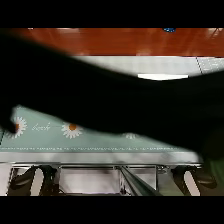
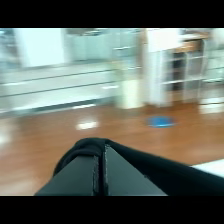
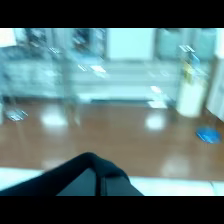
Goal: Fold the shirts.
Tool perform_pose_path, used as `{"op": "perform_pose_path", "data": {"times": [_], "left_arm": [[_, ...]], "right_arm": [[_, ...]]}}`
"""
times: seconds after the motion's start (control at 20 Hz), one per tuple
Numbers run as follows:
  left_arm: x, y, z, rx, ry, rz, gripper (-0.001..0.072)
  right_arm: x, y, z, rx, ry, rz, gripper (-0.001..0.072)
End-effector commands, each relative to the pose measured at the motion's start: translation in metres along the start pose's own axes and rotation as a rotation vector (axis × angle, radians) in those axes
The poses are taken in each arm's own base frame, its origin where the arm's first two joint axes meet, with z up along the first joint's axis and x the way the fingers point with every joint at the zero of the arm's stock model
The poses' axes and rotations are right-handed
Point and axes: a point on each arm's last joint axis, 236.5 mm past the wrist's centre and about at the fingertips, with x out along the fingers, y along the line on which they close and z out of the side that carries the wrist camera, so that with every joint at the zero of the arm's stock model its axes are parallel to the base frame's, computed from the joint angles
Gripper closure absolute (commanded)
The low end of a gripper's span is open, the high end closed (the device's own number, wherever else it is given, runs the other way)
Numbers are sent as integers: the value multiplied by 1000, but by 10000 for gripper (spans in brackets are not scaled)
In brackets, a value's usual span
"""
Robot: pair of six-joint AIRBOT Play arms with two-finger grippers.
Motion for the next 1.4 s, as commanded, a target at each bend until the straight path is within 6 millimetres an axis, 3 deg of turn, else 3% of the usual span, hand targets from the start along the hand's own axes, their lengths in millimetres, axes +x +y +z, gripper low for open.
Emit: {"op": "perform_pose_path", "data": {"times": [0.0, 0.1, 0.2, 0.4, 0.55, 0.75, 0.9, 1.0, 1.1, 1.2, 1.25, 1.3, 1.35], "left_arm": [[-44, 55, -7, 24, 21, 264, 686], [-27, 63, -27, 6, 87, 251, 686], [7, 72, -69, -42, 208, 230, 686], [105, 62, -204, -247, 524, 47, 686], [177, 54, -289, -407, 620, -56, 686], [267, 54, -396, -617, 730, -68, 686], [318, 51, -464, -735, 822, -95, 686], [343, 50, -492, -779, 866, -120, 686], [358, 37, -501, -859, 888, -180, 686], [368, 29, -495, -920, 879, -224, 674], [367, 31, -491, -919, 876, -227, 488], [363, 33, -486, -921, 882, -238, 202], [352, 41, -483, -906, 914, -260, 204]], "right_arm": [[-12, -22, -46, 27, 169, -104, 690], [5, -26, -69, 63, 242, -99, 690], [31, -24, -99, 109, 326, -54, 690], [101, -22, -179, 221, 523, 54, 690], [168, -49, -248, 303, 644, 31, 690], [274, -85, -320, 427, 695, 2, 690], [344, -102, -372, 599, 695, -18, 690], [379, -104, -389, 700, 692, -2, 689], [407, -102, -397, 781, 686, 33, 661], [422, -101, -394, 820, 676, 56, 352], [424, -100, -388, 813, 676, 70, 298], [422, -102, -379, 801, 678, 86, 298], [415, -109, -369, 784, 695, 104, 298]]}}
